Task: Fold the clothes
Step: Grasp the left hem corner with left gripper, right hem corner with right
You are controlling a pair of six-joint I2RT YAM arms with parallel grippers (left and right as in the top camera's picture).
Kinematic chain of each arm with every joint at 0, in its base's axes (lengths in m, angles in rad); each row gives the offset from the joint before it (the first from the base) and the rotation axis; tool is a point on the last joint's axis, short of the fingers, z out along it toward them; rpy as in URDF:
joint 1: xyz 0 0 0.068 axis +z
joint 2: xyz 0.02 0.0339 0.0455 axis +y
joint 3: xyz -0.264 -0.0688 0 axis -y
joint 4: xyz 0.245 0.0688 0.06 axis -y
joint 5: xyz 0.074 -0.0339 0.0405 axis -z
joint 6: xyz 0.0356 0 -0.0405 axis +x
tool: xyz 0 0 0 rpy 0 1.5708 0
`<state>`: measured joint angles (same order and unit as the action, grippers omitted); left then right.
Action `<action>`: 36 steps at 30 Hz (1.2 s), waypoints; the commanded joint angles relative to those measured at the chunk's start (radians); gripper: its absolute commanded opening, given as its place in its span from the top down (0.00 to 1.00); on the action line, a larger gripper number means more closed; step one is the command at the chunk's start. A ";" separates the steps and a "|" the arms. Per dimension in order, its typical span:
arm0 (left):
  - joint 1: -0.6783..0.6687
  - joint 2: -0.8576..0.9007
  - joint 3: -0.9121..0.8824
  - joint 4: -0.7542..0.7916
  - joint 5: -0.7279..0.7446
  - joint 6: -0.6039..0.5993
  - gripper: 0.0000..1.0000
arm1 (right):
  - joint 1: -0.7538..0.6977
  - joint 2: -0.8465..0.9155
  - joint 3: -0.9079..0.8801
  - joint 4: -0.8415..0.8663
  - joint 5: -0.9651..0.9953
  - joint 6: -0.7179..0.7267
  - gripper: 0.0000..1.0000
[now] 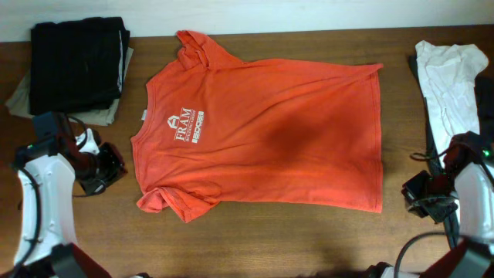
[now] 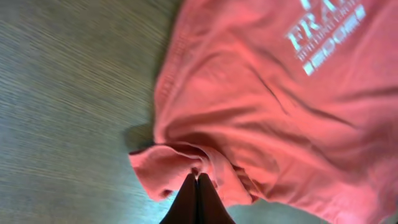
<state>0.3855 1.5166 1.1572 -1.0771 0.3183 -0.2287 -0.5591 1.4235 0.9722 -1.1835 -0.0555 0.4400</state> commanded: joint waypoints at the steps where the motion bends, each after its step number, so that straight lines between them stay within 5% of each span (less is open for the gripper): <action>1: -0.134 -0.043 -0.002 -0.043 0.019 -0.002 0.75 | -0.003 -0.054 0.004 0.012 -0.236 -0.162 0.23; 2: -0.169 -0.043 -0.006 -0.049 0.019 -0.002 0.43 | -0.003 -0.053 0.004 0.018 -0.269 -0.172 0.05; 3: -0.201 -0.043 -0.012 -0.050 0.019 -0.002 0.01 | -0.003 -0.053 0.004 0.021 -0.278 -0.171 0.01; 10: -0.376 -0.043 -0.167 -0.044 0.015 -0.166 0.01 | -0.003 -0.053 0.004 0.039 -0.277 -0.174 0.01; 15: -0.377 -0.043 -0.350 0.121 0.015 -0.338 0.01 | -0.003 -0.053 0.004 0.057 -0.277 -0.174 0.01; 28: -0.376 0.002 -0.423 0.349 -0.105 -0.370 0.02 | -0.003 -0.053 0.004 0.057 -0.277 -0.182 0.01; 32: -0.376 0.060 -0.423 0.366 -0.097 -0.369 0.11 | -0.003 -0.053 0.004 0.056 -0.277 -0.182 0.01; 36: -0.377 0.065 -0.423 0.366 -0.028 -0.365 0.31 | -0.003 -0.053 0.004 0.058 -0.277 -0.182 0.01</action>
<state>0.0116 1.5490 0.7471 -0.7166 0.2241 -0.5976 -0.5598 1.3827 0.9722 -1.1255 -0.3202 0.2649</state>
